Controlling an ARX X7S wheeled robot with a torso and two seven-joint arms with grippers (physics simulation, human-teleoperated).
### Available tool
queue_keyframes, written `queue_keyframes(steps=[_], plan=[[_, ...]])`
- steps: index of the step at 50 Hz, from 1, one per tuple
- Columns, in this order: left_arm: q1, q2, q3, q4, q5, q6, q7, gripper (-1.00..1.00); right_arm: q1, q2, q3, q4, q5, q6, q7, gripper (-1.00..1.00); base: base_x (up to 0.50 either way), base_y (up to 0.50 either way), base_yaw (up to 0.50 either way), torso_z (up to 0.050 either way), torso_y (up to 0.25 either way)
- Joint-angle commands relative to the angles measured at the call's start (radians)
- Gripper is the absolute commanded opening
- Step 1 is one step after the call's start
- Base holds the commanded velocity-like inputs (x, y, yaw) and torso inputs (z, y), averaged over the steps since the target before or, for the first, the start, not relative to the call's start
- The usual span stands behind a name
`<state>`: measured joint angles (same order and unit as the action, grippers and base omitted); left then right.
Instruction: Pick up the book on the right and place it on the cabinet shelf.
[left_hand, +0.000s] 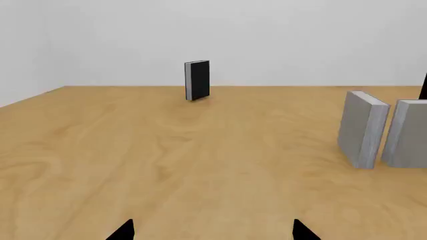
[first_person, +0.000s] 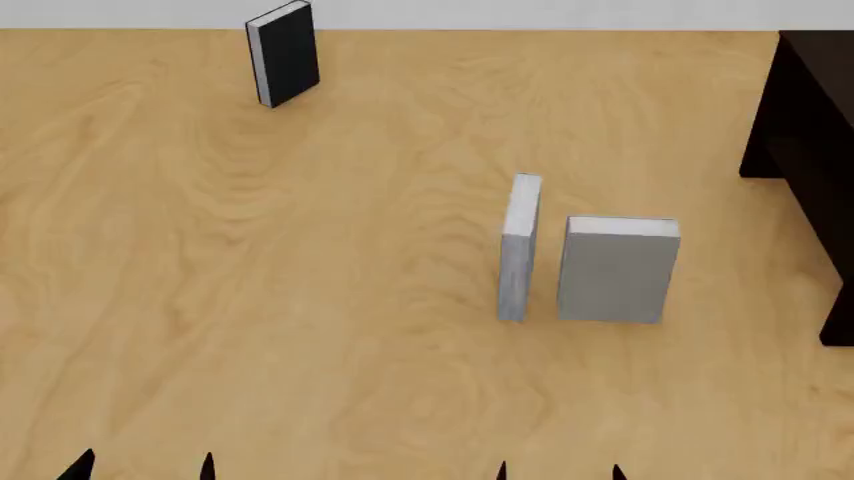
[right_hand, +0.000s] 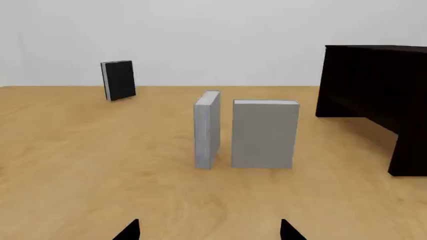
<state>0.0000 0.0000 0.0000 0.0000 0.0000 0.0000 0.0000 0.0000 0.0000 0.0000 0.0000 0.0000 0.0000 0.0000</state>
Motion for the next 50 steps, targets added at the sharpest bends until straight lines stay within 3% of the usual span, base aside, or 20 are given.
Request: queue_keyframes(steps=[1,4,8,27,37,50], plan=[[0.005,-0.014,0.020,0.028,0.000,-0.023,-0.020,1.00,0.000,0.009,-0.013,0.000,0.009,0.000,0.000,1.00,0.00,0.00,0.00,0.000,0.000],[-0.002,-0.028,0.031,0.012,-0.041,-0.020,-0.021,1.00,0.002,0.021,-0.028,-0.018,0.031,-0.025,0.019,1.00,0.00,0.00,0.00,0.000,0.000],[-0.016,-0.041,0.037,0.054,-0.042,-0.075,-0.049,1.00,0.045,0.045,-0.056,-0.093,0.014,0.165,0.024,1.00,0.00,0.00,0.00,0.000,0.000],[-0.131,-0.102,0.085,0.397,-0.021,-0.416,-0.093,1.00,0.280,0.109,-0.085,-0.448,-0.021,0.622,0.057,1.00,0.00,0.00,0.00,0.000,0.000],[-0.199,-0.118,0.090,0.530,-0.057,-0.585,-0.091,1.00,0.359,0.130,-0.099,-0.504,-0.025,0.722,0.058,1.00,0.00,0.00,0.00,0.000,0.000],[-0.200,-0.131,0.111,0.554,-0.064,-0.600,-0.103,1.00,0.352,0.148,-0.104,-0.539,-0.027,0.735,0.073,1.00,0.00,0.00,0.00,0.000,0.000]])
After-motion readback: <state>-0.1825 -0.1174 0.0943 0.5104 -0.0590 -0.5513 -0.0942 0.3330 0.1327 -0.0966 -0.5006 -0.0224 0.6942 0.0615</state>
